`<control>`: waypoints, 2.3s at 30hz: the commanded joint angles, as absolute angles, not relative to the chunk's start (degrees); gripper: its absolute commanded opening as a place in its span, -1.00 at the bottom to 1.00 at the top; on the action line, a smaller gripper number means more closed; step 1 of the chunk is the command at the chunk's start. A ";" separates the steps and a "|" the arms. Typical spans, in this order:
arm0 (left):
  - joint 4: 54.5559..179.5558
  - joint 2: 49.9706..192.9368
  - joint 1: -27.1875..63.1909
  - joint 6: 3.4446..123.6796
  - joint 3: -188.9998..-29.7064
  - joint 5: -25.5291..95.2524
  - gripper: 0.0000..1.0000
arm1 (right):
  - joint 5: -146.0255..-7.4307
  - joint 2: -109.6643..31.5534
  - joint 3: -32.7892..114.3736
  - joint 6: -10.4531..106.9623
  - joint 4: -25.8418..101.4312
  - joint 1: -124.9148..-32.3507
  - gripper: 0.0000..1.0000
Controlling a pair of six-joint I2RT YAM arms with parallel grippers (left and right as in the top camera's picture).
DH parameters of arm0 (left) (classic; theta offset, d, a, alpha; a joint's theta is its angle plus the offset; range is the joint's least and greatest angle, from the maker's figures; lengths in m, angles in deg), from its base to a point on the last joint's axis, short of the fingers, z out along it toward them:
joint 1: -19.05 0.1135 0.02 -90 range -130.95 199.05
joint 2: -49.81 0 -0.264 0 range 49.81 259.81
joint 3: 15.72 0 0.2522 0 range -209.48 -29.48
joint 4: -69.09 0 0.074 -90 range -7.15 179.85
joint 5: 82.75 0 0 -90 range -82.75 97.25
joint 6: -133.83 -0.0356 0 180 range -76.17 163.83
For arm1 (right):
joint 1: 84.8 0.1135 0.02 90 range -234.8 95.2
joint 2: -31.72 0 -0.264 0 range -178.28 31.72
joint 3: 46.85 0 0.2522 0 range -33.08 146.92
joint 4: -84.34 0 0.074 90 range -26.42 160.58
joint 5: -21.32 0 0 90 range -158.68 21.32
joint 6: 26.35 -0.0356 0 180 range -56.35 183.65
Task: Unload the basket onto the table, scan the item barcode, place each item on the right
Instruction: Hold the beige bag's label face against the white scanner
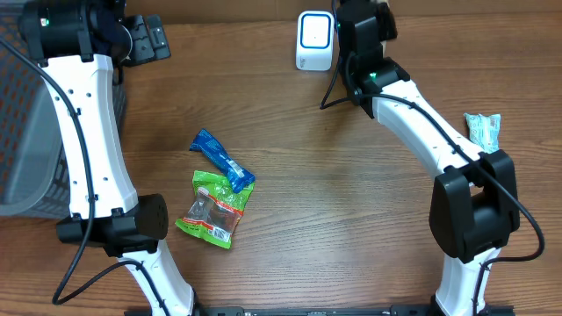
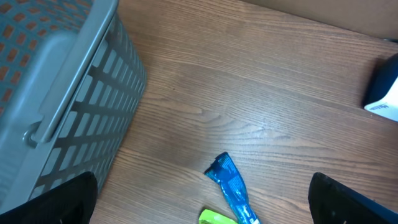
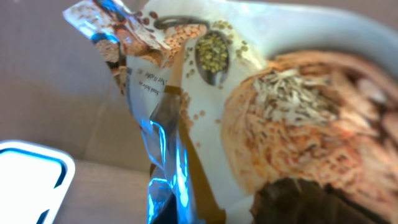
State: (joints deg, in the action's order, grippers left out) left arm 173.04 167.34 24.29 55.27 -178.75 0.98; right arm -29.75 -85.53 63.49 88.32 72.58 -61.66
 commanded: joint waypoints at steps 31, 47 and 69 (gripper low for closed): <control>172.85 165.97 23.89 54.55 -179.32 0.85 1.00 | -35.28 -103.13 64.50 128.25 97.08 -60.17 -0.92; 172.85 165.97 23.91 54.55 -179.32 0.85 1.00 | -37.35 -103.13 64.50 128.21 99.42 -59.72 -0.92; 172.85 165.97 23.89 54.55 -179.32 0.85 1.00 | -38.14 -104.33 64.50 128.23 97.85 -59.91 -0.92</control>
State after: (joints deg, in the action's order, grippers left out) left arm 173.02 167.34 24.29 55.27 -178.75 0.98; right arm -37.31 -104.11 63.80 128.27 95.90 -60.00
